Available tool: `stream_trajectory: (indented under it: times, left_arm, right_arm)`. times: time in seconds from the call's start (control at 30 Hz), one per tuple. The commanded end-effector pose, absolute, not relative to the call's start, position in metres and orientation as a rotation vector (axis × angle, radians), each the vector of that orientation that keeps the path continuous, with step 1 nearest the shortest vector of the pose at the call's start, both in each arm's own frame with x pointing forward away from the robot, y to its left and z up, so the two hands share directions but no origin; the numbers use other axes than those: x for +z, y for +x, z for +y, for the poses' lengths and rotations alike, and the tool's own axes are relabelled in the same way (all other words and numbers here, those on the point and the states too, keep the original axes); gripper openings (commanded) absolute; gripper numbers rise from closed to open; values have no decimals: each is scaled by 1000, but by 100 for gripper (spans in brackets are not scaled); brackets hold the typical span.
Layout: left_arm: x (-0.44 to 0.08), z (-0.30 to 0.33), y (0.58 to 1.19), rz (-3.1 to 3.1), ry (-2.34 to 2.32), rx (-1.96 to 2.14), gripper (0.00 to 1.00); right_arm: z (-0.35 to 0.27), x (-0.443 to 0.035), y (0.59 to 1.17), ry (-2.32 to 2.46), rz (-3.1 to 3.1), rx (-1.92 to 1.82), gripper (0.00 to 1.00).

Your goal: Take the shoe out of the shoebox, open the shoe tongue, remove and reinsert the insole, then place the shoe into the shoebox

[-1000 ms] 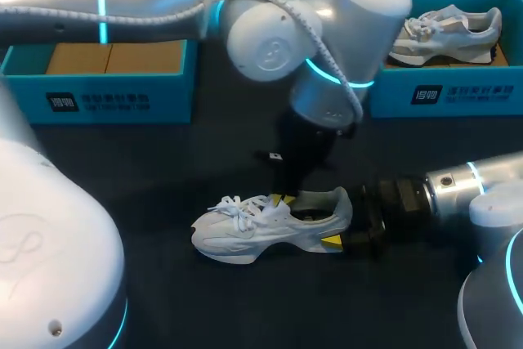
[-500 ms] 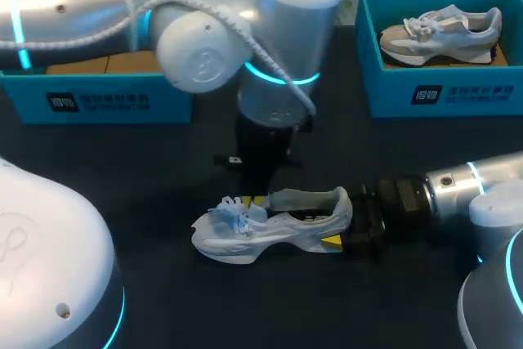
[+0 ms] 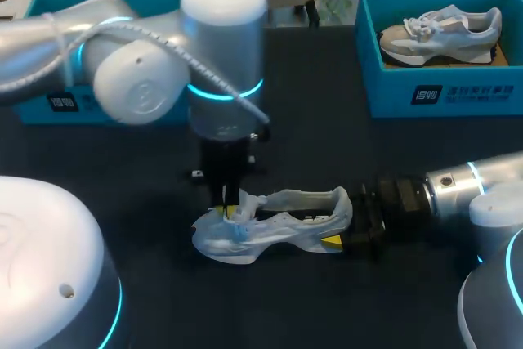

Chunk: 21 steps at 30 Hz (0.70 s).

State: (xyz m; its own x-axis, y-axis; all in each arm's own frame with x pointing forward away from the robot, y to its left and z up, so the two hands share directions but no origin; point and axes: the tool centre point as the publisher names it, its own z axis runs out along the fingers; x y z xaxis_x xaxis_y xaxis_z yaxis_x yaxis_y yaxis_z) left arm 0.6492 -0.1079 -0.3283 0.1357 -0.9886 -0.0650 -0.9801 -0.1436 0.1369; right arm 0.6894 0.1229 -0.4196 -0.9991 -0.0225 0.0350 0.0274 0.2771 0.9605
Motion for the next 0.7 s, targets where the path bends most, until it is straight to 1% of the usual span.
stream_trajectory:
  times: [0.03, 0.07, 0.1, 0.13, 0.17, 0.27, 0.33, 0.37, 0.4, 0.43, 0.47, 0.5, 0.57, 0.67, 0.7]
  left_arm:
    - [-347, -102, 648, -1895, 2242, 10, 0]
    - [-349, -100, 648, -1889, 2245, -1, 5]
    - [-350, -99, 649, -1885, 2248, -7, 14]
    - [-351, -99, 649, -1883, 2249, -12, 15]
    - [-353, -97, 649, -1884, 2251, -22, 19]
    - [-355, -91, 648, -1891, 2255, -37, 37]
    - [-353, -86, 647, -1908, 2256, -45, 46]
    - [-351, -83, 646, -1920, 2252, -47, 48]
    - [-347, -81, 645, -1934, 2246, -41, 53]
    - [-342, -79, 644, -1946, 2244, -23, 80]
    - [-335, -77, 643, -1957, 2226, -14, 85]
    - [-327, -76, 643, -1959, 2218, 7, 92]
    - [-310, -79, 645, -1968, 2185, 50, 97]
    - [-284, -90, 651, -1988, 2111, 116, 97]
    - [-275, -95, 653, -1999, 2088, 140, 98]
  right_arm:
    - [122, -421, 690, -6, -2479, -1862, 0]
    - [122, -421, 690, -6, -2479, -1862, 0]
    - [122, -421, 690, -6, -2479, -1862, 0]
    - [122, -421, 690, -6, -2479, -1862, 0]
    - [122, -421, 690, -6, -2479, -1862, 0]
    - [122, -421, 690, -6, -2479, -1862, 0]
    - [122, -421, 690, -6, -2479, -1862, 0]
    - [122, -421, 690, -6, -2479, -1862, 0]
    - [122, -421, 690, -6, -2479, -1862, 0]
    - [122, -421, 690, -6, -2479, -1862, 0]
    - [122, -421, 690, -6, -2479, -1862, 0]
    - [122, -421, 690, -6, -2479, -1862, 0]
    - [122, -421, 690, -6, -2479, -1862, 0]
    - [122, -421, 690, -6, -2479, -1862, 0]
    - [122, -421, 690, -6, -2479, -1862, 0]
